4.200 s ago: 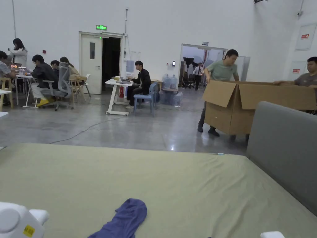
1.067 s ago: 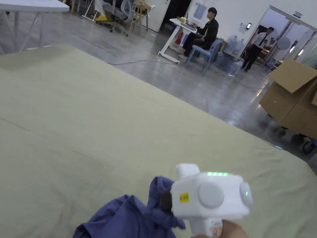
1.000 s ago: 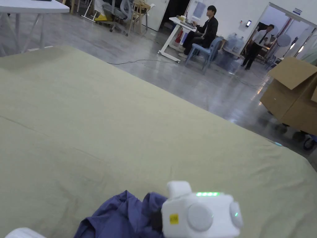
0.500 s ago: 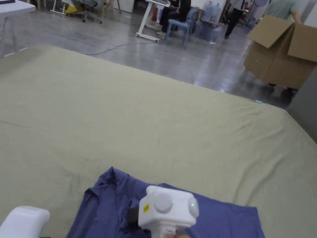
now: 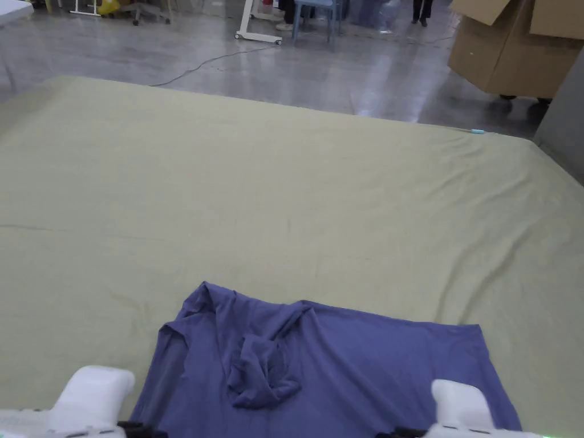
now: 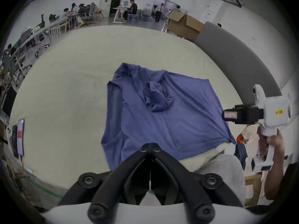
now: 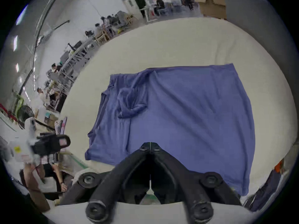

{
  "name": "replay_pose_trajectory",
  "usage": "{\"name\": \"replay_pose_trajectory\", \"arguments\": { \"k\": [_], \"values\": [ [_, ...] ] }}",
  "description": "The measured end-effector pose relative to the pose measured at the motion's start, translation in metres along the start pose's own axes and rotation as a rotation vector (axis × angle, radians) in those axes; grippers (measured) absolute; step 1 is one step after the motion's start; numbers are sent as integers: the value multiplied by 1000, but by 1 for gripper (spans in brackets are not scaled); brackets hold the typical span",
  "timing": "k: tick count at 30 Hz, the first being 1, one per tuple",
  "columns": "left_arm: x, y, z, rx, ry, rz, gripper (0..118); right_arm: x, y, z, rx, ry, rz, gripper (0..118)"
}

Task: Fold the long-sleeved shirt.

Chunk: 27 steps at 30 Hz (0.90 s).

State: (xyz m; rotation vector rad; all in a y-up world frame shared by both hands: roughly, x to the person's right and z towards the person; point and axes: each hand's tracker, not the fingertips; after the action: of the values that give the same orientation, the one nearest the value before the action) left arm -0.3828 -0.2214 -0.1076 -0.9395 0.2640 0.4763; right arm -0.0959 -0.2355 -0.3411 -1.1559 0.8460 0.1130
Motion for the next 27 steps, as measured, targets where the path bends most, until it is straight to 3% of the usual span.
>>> {"name": "replay_pose_trajectory", "arguments": {
  "k": [1,2,4,5,6,7,10,13,15,17,19,21,22,23,24,25,27],
  "values": [
    [-3,14,-8,9,-14,7,0,6,-1,6,16,-1,1,0],
    [-7,32,-17,27,-27,12,19,11,0,11,33,-8,-4,0],
    [-16,74,-46,40,-8,19,99,23,1,16,50,-11,-36,0],
    [-22,96,-66,26,25,7,118,30,3,17,54,-7,-64,0],
    [-27,121,-80,143,4,5,117,38,4,16,54,-2,-82,0],
    [-32,140,-98,36,48,23,117,45,6,15,52,-2,-90,0],
    [-50,191,-160,1,133,40,117,64,12,9,56,-70,-100,0],
    [-66,219,-210,-73,206,78,115,90,19,4,51,-102,-181,0],
    [-86,228,-244,-115,157,137,106,109,26,1,53,-120,-232,0],
    [-94,230,-260,-155,167,219,88,123,38,-4,31,-181,-218,0],
    [-89,225,-258,-156,164,196,87,138,57,-11,23,-293,-181,0],
    [-78,227,-250,-163,171,122,82,156,88,-20,18,-297,-189,0],
    [-72,226,-243,-166,167,94,72,164,104,-25,17,-291,-192,0],
    [-67,229,-237,-167,159,62,47,173,124,-33,14,-287,-198,0],
    [-64,232,-231,-156,68,80,9,175,145,-42,6,-278,-206,0],
    [-58,234,-228,-166,46,102,0,181,164,-52,-2,-275,-214,3],
    [-52,238,-219,-163,124,41,0,195,203,-82,-50,-284,-211,82]
  ]
}}
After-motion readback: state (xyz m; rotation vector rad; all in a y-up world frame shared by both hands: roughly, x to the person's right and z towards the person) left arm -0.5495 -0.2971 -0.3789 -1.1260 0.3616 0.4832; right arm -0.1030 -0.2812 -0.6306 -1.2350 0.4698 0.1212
